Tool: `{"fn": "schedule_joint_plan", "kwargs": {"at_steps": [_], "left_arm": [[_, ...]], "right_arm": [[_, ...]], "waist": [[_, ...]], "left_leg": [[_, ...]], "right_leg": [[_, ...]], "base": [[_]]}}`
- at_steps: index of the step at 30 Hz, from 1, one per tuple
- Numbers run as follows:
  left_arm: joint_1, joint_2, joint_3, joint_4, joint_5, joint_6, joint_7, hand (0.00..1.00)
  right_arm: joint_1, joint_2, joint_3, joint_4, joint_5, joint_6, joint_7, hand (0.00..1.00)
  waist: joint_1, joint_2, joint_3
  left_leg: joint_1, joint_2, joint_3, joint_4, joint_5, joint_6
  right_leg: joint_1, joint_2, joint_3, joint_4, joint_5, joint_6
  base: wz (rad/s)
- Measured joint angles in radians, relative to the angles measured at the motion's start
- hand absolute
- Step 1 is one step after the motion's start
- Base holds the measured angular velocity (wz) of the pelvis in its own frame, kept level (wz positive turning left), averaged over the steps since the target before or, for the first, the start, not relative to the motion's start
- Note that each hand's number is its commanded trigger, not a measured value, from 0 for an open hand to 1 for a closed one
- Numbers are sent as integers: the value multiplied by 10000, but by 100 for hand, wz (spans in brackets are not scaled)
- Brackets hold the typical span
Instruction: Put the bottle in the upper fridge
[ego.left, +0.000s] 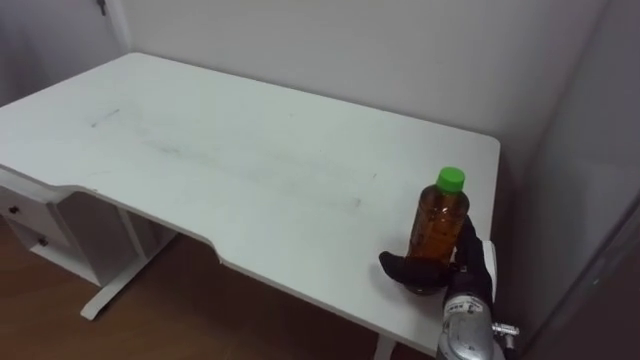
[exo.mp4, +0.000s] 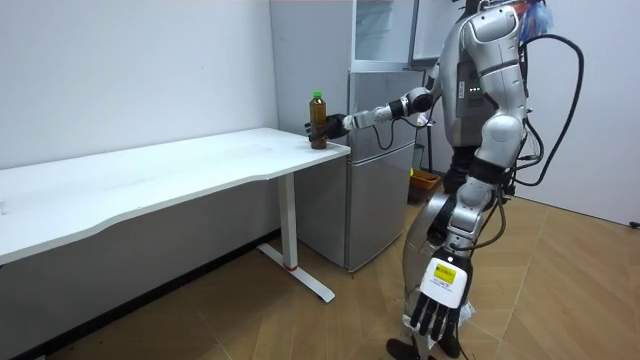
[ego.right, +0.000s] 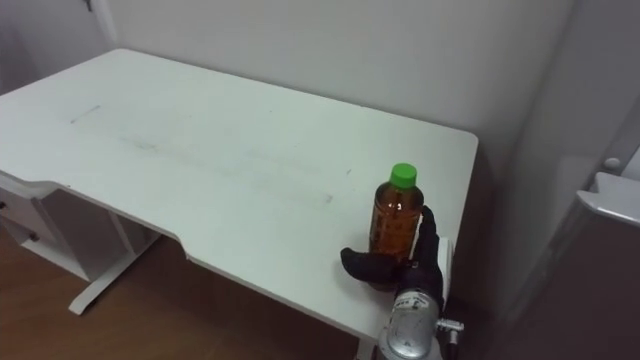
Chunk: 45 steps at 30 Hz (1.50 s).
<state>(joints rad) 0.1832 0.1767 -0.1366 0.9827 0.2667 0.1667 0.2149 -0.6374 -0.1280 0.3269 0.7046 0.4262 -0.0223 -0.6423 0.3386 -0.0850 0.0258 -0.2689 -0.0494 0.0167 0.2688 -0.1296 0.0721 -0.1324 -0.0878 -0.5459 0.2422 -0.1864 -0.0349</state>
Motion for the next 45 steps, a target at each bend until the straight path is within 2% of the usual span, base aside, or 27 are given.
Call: {"fn": "schedule_joint_plan", "kwargs": {"at_steps": [5,12,13,15,19,23,38,43,45], "left_arm": [[-38,26,-70,185,-2,-28,-5,0],[-180,29,-64,180,-2,-88,-8,0],[-181,29,-64,175,-2,-154,-6,0],[-181,29,-65,174,-3,-201,0,0],[-180,28,-64,182,-2,-199,1,0],[-178,27,-60,172,-2,-191,1,0],[-153,30,-43,228,-1,-215,4,0],[-23,39,-3,248,-16,-292,-47,0],[86,37,113,207,-17,-405,-103,0]], "right_arm": [[-123,4,2,155,-9,23,11,0],[-137,-7,2,155,5,14,-7,0],[-137,-7,2,155,5,13,-9,49],[-137,-20,8,176,22,8,-20,100],[-138,-87,-3,179,41,7,-231,100],[-138,-348,-74,320,41,8,-287,100],[-143,-410,-57,339,457,8,-150,100],[-156,-800,1,78,2364,15,383,100],[-154,-867,-3,32,2582,39,533,100]], "waist": [[17,-115,63],[30,-164,72],[30,-165,72],[65,-170,70],[119,-169,70],[201,-168,72],[257,-160,77],[243,-232,44],[202,-234,42]], "left_leg": [[-14,-1,1,7,0,0],[-51,-2,-1,17,0,0],[-51,-2,-1,16,-1,0],[-40,1,14,5,0,0],[-41,0,8,15,0,0],[-45,2,7,16,0,0],[20,-7,-36,-105,2,-10],[22,-12,-22,-106,5,-8],[76,-10,7,-84,7,-7]], "right_leg": [[-5,-1,11,-10,-3,0],[-39,1,9,-42,-3,0],[-40,0,9,-48,-3,0],[-36,1,26,-36,-2,0],[-36,2,25,-46,-2,0],[-43,2,26,-61,-3,-2],[30,28,-12,-107,0,4],[30,24,-9,-136,0,6],[70,26,-7,-173,7,17]], "base": [[0],[0],[0],[0],[0],[0],[0],[0],[-3]]}}
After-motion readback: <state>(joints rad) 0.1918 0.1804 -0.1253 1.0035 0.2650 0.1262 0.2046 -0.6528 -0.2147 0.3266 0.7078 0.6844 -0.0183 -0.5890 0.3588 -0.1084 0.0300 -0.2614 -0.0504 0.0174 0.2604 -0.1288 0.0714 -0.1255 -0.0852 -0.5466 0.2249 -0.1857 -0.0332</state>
